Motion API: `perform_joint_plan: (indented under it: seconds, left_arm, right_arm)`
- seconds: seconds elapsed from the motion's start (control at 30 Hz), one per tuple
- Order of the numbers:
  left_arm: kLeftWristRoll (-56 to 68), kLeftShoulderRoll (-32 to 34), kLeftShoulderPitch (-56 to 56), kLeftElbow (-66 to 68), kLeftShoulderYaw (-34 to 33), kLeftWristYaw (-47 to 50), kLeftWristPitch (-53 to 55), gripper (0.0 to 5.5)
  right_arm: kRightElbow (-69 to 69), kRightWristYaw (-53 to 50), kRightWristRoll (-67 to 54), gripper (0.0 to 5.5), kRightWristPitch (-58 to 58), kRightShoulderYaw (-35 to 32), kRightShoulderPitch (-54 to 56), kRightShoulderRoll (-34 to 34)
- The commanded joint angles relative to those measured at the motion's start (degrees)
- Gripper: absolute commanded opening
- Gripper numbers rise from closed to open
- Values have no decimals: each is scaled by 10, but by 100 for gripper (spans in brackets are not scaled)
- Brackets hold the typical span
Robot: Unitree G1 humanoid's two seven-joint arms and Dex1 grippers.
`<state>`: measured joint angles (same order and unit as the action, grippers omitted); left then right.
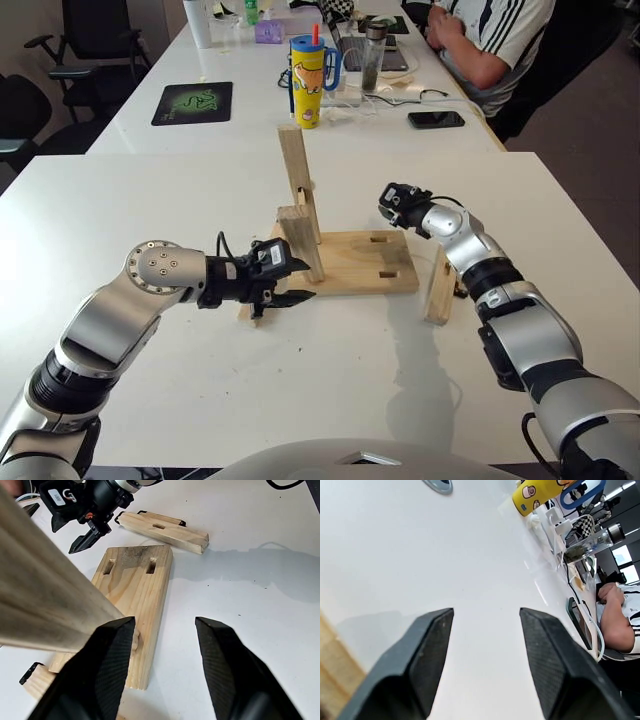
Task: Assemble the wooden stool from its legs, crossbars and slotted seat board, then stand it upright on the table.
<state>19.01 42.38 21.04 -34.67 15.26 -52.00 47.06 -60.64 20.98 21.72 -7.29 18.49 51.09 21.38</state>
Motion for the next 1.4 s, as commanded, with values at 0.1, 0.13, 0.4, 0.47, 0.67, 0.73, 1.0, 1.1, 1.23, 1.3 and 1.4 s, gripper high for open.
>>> perform_joint_plan:
  seconds: [0.1, 0.13, 0.4, 0.47, 0.67, 0.73, 1.0, 1.1, 1.23, 1.3, 1.4]
  left_arm:
    - [-56, -50, 57, 90, 37, 63, -9, 224]
    - [-62, -57, 64, 107, 38, 71, -12, 224]
    - [-110, -150, 123, 268, 27, 154, -61, 224]
    - [-117, -182, 139, 314, 17, 181, -82, 224]
    - [-121, -240, 129, 352, 9, 214, -119, 224]
    - [-120, -243, 105, 340, 3, 218, -121, 224]
    - [-88, -229, -14, 106, -11, 246, 12, 224]
    - [-83, -212, -64, 24, -31, 267, 89, 224]
    - [-99, -182, -148, 3, -71, 301, 138, 224]
    - [-116, -187, -157, 42, -103, 336, 138, 224]
    - [-138, -215, -120, 115, -115, 381, 108, 224]
  right_arm:
    - [-89, 48, 64, 245, -35, 61, 47, -11]
    - [-96, 60, 74, 245, -41, 71, 48, -10]
    - [-59, 229, 63, 245, -113, 95, 17, 2]
    - [-30, 231, 57, 245, -111, 89, 7, 13]
    - [110, 200, 54, 245, -56, 62, -56, 64]
    - [184, 214, 43, 245, -23, 49, -93, 77]
    - [355, 167, 15, 245, 113, -25, -163, 86]
    - [363, 169, 2, 245, 120, -39, -166, 97]
    - [353, 175, 2, 245, 105, -38, -157, 110]
    - [363, 181, -2, 245, 104, -35, -160, 111]
    - [379, 185, -8, 245, 103, -33, -173, 109]
